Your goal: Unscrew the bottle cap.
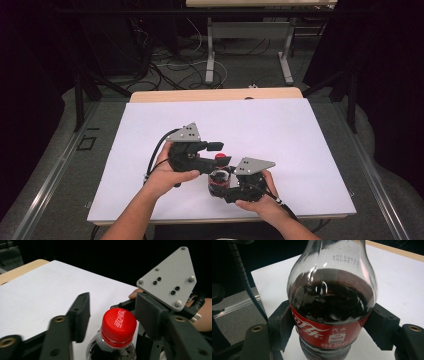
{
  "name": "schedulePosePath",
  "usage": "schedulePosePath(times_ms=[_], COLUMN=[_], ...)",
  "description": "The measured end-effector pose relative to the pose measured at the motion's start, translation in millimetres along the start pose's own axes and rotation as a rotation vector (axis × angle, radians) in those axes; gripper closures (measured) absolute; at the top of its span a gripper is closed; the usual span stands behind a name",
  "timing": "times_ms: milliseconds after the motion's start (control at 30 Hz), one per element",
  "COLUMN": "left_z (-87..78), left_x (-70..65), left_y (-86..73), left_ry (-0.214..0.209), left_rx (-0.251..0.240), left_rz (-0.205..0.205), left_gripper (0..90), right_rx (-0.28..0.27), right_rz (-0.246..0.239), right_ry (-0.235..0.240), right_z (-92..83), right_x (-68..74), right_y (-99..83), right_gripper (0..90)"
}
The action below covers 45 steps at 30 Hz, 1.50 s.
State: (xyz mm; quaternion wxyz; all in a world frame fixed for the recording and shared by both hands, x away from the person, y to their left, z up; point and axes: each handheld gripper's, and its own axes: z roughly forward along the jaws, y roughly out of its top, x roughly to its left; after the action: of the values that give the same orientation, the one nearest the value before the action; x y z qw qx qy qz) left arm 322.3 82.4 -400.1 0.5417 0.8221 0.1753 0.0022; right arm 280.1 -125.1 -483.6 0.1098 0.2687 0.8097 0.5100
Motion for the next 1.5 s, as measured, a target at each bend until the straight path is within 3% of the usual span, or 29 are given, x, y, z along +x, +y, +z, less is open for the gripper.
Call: schedulePosePath(times_ms=[33, 100, 300, 400, 433, 467, 500, 600, 633, 733, 833, 933, 967, 1000, 1067, 1133, 1167, 1200, 1233, 1267, 1400, 1500], left_z=[-0.7, -0.6, 1.8, 4.3, 8.2, 8.2, 13.4, 22.1, 22.1, 27.9, 31.0, 31.8, 31.1, 30.5, 25.9, 18.7, 9.9, 9.9, 3.6, 3.6, -2.2, -1.9], left_x=[0.2, -0.4, -9.3, -16.0, -23.9, -23.9, -33.6, -48.1, -48.1, -57.5, -59.8, -58.0, -56.9, -55.9, -51.8, -45.1, -34.5, -34.5, -24.2, -24.2, -10.8, -6.1], left_y=[-1.5, -1.9, -1.5, -1.2, -1.8, -1.8, -2.8, -5.3, -5.3, -6.1, -5.7, -4.7, -4.3, -3.9, -1.2, 1.6, 5.0, 5.0, 6.8, 6.8, 5.6, 2.5], left_ry=[-0.027, -0.036, 0.04, 0.114, 0.188, 0.188, 0.278, 0.417, 0.417, 0.496, 0.521, 0.507, 0.482, 0.468, 0.427, 0.374, 0.28, 0.28, 0.196, 0.196, 0.102, 0.074], left_rx=[0.005, 0.01, 0.008, -0.002, -0.011, -0.011, -0.018, -0.043, -0.043, -0.066, -0.075, -0.065, -0.064, -0.067, -0.069, -0.088, -0.087, -0.087, -0.074, -0.074, -0.047, -0.029], left_rz=[0.008, 0.004, 0.028, 0.024, 0.004, 0.004, -0.013, -0.059, -0.059, -0.084, -0.088, -0.085, -0.083, -0.079, -0.063, -0.057, -0.044, -0.044, -0.031, -0.031, 0.014, 0.038], left_gripper=[54.6, 57.9, 61.2, 61.3, 61.3, 61.4, 61.3, 61.4, 61.4, 61.4, 61.3, 60.8, 52.9, 52.9, 42.1, 39.1, 38.7, 38.7, 38.7, 39.0, 39.7, 42.6], right_rx=[-0.001, -0.001, 0.001, -0.003, -0.005, 0.009, 0.004, 0.013, 0.013, 0.02, 0.007, 0.009, 0.007, 0.007, 0.004, 0.019, 0.014, -0.005, 0.003, -0.001, -0.007, -0.006], right_rz=[-0.007, -0.007, -0.007, 0.001, 0.011, 0.008, 0.014, 0.029, 0.029, 0.031, 0.029, 0.03, 0.023, 0.023, 0.036, 0.03, 0.027, 0.028, 0.028, 0.028, 0.023, 0.015], right_ry=[0.002, 0.004, 0.004, -0.008, -0.022, -0.023, -0.045, -0.062, -0.062, -0.07, -0.081, -0.088, -0.085, -0.085, -0.079, -0.068, -0.067, -0.065, -0.059, -0.053, -0.046, -0.039], right_z=[0.1, -0.1, -0.1, -0.4, -0.4, -0.9, -0.3, 0.9, 0.9, 0.9, 0.9, 0.4, 0.0, 0.0, -0.6, -1.8, -1.9, -1.1, -1.7, -1.8, -1.8, -1.3], right_x=[-0.2, -0.2, -1.7, -2.0, -2.8, -3.4, -2.6, -2.6, -2.6, -2.8, -3.3, -4.5, -5.9, -5.9, -5.4, -5.0, -4.8, -4.6, -4.5, -4.1, -2.7, -2.1], right_y=[-0.1, 0.2, -0.3, -0.2, -0.3, -0.2, -0.8, -1.6, -1.6, -1.8, -1.9, -2.3, -2.5, -2.5, -1.9, -1.1, -1.1, -1.3, -0.7, -0.5, 0.0, 0.2], right_gripper=[29.3, 29.3, 29.3, 29.3, 29.4, 29.3, 29.3, 29.3, 29.3, 29.3, 29.3, 29.3, 29.3, 29.3, 29.3, 29.3, 29.3, 29.3, 29.3, 29.3, 29.3, 29.3])
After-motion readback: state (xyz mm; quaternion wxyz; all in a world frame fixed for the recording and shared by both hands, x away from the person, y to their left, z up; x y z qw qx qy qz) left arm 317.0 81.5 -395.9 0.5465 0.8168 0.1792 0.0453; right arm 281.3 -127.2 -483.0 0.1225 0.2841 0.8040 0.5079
